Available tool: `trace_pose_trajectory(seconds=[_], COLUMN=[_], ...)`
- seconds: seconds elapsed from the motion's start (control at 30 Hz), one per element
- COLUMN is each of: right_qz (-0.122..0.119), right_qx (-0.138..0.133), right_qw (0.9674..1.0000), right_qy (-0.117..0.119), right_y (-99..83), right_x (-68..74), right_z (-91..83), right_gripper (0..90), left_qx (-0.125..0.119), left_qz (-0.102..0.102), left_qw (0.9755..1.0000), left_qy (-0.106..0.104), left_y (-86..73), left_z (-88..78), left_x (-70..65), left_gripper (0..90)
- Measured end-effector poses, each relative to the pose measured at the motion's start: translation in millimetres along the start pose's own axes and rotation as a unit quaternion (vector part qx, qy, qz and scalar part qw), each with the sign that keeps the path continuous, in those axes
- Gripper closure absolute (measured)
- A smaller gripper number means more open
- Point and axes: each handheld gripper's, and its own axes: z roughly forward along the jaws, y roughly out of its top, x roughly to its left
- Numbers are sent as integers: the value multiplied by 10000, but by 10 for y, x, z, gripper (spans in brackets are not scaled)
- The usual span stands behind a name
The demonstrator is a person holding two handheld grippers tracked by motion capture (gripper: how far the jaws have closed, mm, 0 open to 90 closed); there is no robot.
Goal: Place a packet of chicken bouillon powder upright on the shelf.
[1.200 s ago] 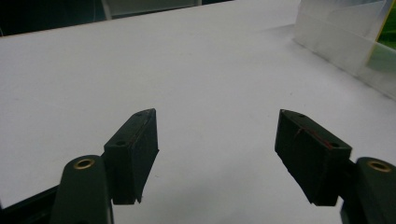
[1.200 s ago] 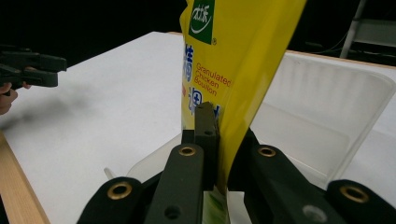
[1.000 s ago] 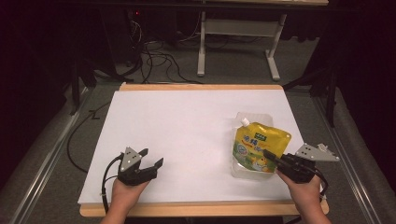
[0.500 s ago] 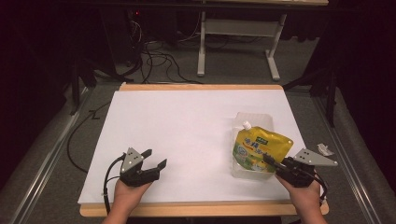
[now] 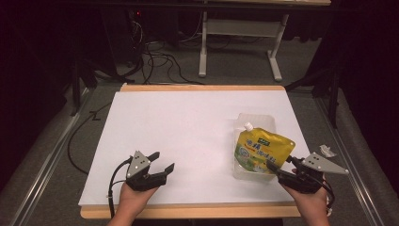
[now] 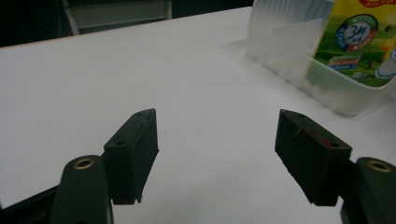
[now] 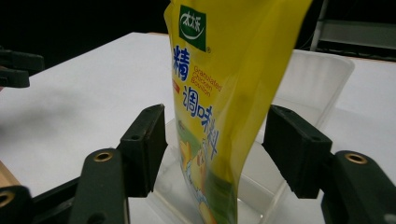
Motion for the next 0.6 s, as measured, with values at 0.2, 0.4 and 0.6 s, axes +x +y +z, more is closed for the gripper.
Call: trace_pose_trajectory(seconds=[0.2, 0.4, 0.6], right_qz=[-23, -38, -332], right_qx=[-170, -591, -683], right_qw=[9998, 9982, 9968], right_qy=[-88, -135, 269], right_y=[26, 131, 238], right_x=[58, 198, 469], right_z=[-222, -507, -481], right_gripper=[368, 369, 347], left_qx=[-16, -10, -1], left_qz=[73, 128, 207], left_qw=[9998, 9996, 9994], left_qy=[-157, -241, -261], left_y=[45, 80, 88], left_z=[64, 154, 158], left_x=[-74, -115, -140], left_gripper=[306, 305, 305])
